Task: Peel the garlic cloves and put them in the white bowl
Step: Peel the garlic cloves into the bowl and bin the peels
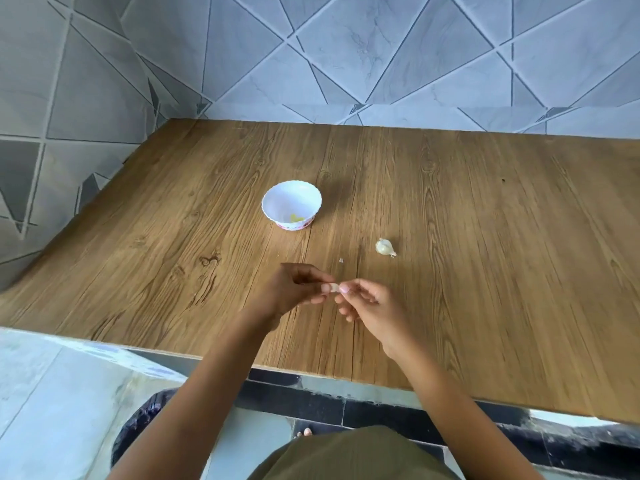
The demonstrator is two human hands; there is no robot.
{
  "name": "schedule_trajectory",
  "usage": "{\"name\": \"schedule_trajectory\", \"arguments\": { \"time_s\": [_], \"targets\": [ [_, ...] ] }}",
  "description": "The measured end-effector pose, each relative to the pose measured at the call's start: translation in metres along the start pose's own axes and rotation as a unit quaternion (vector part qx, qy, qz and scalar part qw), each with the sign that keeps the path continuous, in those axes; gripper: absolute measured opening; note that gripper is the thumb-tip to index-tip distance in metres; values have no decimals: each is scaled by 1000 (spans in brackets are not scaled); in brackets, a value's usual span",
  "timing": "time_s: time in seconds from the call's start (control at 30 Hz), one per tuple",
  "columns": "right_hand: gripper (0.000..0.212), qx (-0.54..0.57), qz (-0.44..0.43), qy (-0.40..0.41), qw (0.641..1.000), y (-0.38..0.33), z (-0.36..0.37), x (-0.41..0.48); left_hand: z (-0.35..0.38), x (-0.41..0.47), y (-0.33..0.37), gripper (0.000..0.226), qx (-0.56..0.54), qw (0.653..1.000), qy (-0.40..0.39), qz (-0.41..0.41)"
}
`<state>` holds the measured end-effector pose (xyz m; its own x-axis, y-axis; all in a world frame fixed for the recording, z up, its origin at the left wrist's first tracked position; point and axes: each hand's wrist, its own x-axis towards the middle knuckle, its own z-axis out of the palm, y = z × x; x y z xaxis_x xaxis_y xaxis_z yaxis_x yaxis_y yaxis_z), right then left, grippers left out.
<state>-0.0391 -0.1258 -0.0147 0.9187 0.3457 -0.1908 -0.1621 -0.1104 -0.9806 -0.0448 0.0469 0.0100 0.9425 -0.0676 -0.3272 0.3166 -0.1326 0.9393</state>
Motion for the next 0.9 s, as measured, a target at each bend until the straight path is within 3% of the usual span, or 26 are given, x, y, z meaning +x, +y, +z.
{"name": "schedule_trajectory", "arguments": {
  "time_s": [0.17,0.3,0.43,0.63,0.8,0.9],
  "targets": [
    [14,3,34,-85,996,-5,-2,7,-2,-3,1,10,-28,1000,-4,3],
    [15,1,8,-110,994,-13,-3,14,-5,-4,5,13,-9,1000,-26,6],
    [21,12,41,-143,989,-12,-3,15,-6,-4,7,15,18,999,-46,21],
    [27,-33,47,-37,998,-6,0,17,-5,-2,2,14,39,998,-35,35],
    [13,-222,-73,54,971,6,1,16,-13,3,-5,10,-5,1000,-1,11],
    [8,-223,-112,83,965,10,5,16,-16,3,-10,10,-12,1000,0,-3]
  ]
}}
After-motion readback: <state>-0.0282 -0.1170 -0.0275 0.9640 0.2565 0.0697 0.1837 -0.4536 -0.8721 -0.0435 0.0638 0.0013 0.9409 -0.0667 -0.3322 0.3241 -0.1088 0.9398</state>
